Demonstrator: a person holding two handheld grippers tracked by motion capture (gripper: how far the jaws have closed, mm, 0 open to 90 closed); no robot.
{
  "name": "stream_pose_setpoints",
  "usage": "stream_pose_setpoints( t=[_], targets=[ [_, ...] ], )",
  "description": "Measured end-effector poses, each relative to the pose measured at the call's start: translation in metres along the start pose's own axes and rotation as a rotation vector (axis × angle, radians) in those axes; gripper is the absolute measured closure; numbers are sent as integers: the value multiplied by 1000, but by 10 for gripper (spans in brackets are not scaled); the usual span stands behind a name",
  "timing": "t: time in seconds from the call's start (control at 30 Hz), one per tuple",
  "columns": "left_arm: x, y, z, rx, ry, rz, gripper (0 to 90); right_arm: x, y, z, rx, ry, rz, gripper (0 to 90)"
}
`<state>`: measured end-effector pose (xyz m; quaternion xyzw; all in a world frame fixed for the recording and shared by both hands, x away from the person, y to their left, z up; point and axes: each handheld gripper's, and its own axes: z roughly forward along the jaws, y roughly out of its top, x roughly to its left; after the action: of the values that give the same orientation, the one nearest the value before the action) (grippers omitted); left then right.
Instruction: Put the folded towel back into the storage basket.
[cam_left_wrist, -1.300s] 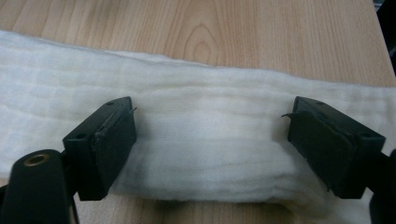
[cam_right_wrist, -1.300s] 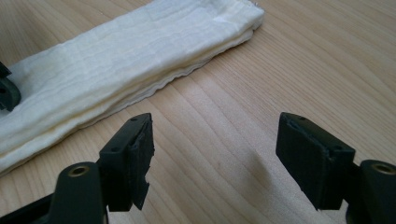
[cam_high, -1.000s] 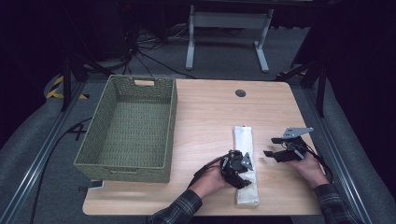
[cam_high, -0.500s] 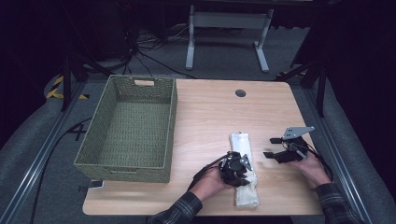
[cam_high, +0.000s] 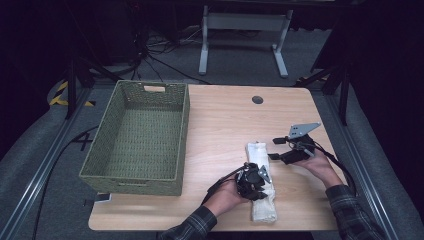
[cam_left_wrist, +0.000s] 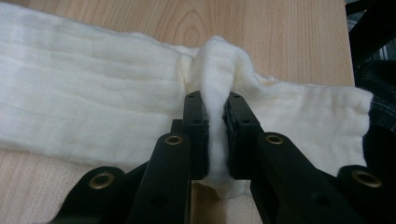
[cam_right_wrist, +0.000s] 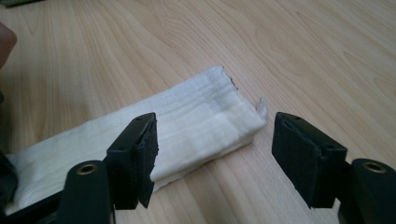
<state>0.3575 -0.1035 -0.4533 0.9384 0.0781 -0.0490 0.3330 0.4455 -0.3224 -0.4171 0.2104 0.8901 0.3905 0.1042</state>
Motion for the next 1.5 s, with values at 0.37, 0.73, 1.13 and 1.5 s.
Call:
stream_pose_setpoints(
  t=[0.37, 0.73, 1.13, 1.5],
  targets=[
    [1, 1, -1, 12, -1, 12, 808, -16, 22, 33, 63, 78, -41, 373],
    [0, 0, 0, 6, 1, 14, 808, -30, 24, 64, 129, 128, -57, 385],
    [0, 0, 0, 5, 2, 12, 808, -25, 16, 70, 131, 136, -82, 504],
    [0, 0, 0, 1, -2, 14, 814, -18, 17, 67, 151, 178, -55, 810]
  ],
)
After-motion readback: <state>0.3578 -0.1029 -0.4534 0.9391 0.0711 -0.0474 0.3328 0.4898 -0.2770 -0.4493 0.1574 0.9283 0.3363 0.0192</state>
